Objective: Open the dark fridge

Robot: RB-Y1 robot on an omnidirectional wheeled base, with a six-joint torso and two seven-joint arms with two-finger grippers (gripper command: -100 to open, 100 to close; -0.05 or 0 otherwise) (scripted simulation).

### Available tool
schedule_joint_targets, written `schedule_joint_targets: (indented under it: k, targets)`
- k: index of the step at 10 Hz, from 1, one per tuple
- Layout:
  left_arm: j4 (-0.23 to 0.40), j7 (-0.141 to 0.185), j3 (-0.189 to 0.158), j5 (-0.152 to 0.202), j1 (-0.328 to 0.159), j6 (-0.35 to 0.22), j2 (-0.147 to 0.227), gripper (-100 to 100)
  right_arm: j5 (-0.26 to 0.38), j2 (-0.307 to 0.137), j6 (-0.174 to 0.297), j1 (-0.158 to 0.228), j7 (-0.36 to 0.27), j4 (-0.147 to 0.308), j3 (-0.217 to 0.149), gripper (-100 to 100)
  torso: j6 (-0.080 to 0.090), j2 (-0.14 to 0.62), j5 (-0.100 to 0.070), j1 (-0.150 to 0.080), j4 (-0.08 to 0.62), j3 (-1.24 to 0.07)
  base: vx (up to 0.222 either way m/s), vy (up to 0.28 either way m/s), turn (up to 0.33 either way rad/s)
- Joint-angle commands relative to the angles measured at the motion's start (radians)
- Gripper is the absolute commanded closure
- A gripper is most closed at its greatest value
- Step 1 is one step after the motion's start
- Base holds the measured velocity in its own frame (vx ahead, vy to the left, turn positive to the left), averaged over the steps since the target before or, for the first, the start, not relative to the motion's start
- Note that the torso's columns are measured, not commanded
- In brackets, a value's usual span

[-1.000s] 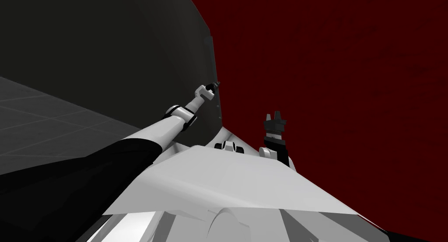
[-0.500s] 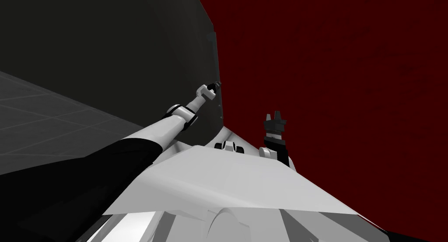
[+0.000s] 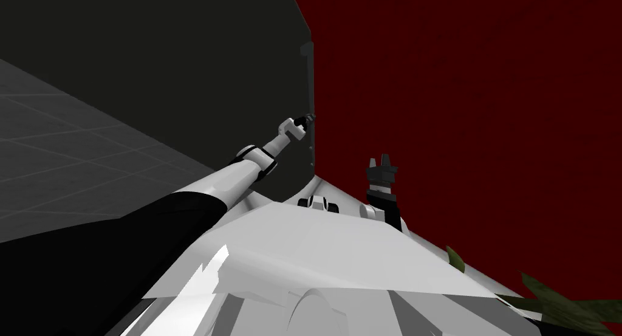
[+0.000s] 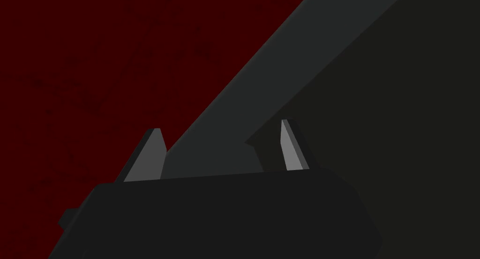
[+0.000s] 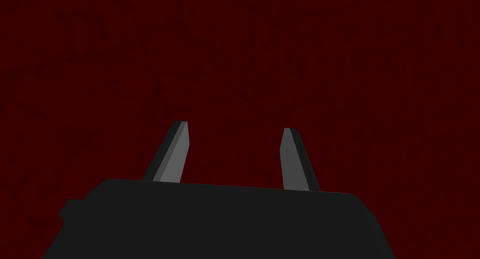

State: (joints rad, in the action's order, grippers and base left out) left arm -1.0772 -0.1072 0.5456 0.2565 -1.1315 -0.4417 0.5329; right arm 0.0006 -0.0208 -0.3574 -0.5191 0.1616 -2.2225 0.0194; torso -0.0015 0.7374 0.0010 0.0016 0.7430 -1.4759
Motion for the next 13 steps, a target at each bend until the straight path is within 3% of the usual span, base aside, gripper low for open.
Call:
schedule_joint_targets:
  k: [1,3,4,5,7,13]
  targets:
    - [-0.06,0.007,0.023,0.019,-0.005,-0.008,-0.012,100,0.0,0.0,0.0,0.0,0.0,0.0,0.0,0,0.001,0.001,0.0,-0.001,-0.001,0.0,-0.143,0.027,-0.077]
    - [-0.094,0.006,0.053,0.042,-0.015,-0.013,-0.029,100,0.0,0.0,0.0,0.0,0.0,0.0,0.0,0,0.005,0.006,0.0,-0.002,-0.002,0.003,-0.19,0.069,-0.103]
    - [-0.094,0.003,0.045,0.033,-0.001,-0.02,-0.014,100,0.0,0.0,0.0,0.0,0.0,0.0,0.0,0,0.005,0.005,0.0,-0.002,-0.002,0.003,-0.093,0.035,-0.065]
    - [-0.141,0.005,0.083,0.059,-0.006,-0.019,-0.032,100,0.0,0.0,0.0,0.0,0.0,0.0,0.0,0,0.0,-0.001,0.0,-0.002,-0.001,-0.001,-0.144,0.042,-0.043]
    - [-0.184,0.009,0.114,0.083,-0.016,-0.017,-0.045,100,0.0,0.0,0.0,0.0,0.0,0.0,0.0,0,0.006,0.006,-0.001,-0.002,-0.004,0.003,-0.233,0.118,-0.094]
    - [-0.293,0.017,0.191,0.143,-0.04,-0.013,-0.077,100,0.0,0.0,0.0,0.0,0.0,0.0,0.0,0,0.001,0.001,0.001,0.001,0.0,0.0,-0.157,0.084,-0.051]
